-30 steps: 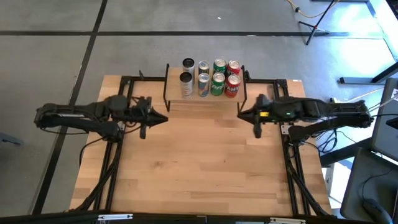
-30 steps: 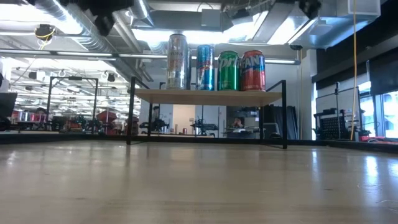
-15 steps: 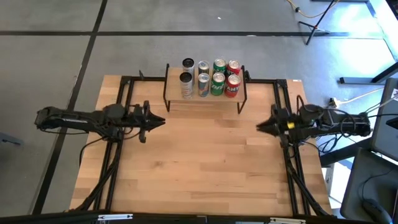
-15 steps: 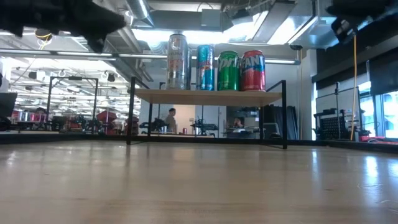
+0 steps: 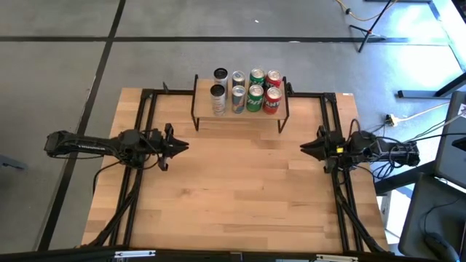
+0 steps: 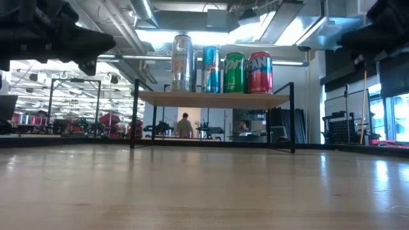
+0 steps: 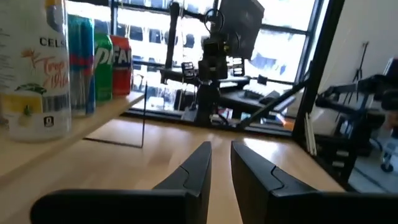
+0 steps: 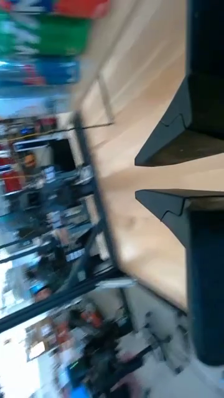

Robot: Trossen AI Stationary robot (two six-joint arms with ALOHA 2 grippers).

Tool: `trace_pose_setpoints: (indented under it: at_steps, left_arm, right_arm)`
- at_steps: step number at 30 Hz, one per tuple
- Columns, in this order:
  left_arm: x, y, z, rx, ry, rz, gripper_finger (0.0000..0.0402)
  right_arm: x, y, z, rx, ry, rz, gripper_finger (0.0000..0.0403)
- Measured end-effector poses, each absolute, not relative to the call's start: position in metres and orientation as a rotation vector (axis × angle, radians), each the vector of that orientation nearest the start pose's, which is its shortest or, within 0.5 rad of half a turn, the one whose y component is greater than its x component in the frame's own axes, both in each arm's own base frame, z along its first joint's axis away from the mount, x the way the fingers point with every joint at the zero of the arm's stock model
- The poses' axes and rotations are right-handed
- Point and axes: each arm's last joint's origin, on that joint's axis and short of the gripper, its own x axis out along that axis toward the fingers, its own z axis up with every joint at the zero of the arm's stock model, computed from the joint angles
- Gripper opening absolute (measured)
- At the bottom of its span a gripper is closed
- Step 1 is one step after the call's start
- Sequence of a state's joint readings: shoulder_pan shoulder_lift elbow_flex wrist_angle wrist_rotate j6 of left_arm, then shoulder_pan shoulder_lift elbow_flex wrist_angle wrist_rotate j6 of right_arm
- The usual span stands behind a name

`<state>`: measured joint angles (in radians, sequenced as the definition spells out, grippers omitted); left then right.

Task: Place canned beverage on shelf
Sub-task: Return to Home Position

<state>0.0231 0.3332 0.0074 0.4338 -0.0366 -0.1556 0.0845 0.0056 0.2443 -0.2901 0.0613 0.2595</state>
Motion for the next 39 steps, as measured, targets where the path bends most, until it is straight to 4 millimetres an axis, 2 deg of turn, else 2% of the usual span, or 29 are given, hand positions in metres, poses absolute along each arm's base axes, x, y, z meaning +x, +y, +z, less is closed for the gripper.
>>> trace_pose_setpoints:
  at_steps: [7,14,39]
  left_arm:
    - [0.111,0.004,0.166,-0.146,0.019,0.060,0.0053]
    - [0.105,0.003,0.164,-0.153,0.033,0.033,0.0053]
    - [0.104,0.002,0.163,-0.174,0.044,0.018,0.0053]
  right_arm:
    - [0.087,0.005,0.189,0.234,0.081,0.006,0.0058]
    - [0.097,0.008,0.168,0.174,-0.017,0.084,0.0058]
    - [0.098,0.008,0.167,0.159,-0.007,0.079,0.0058]
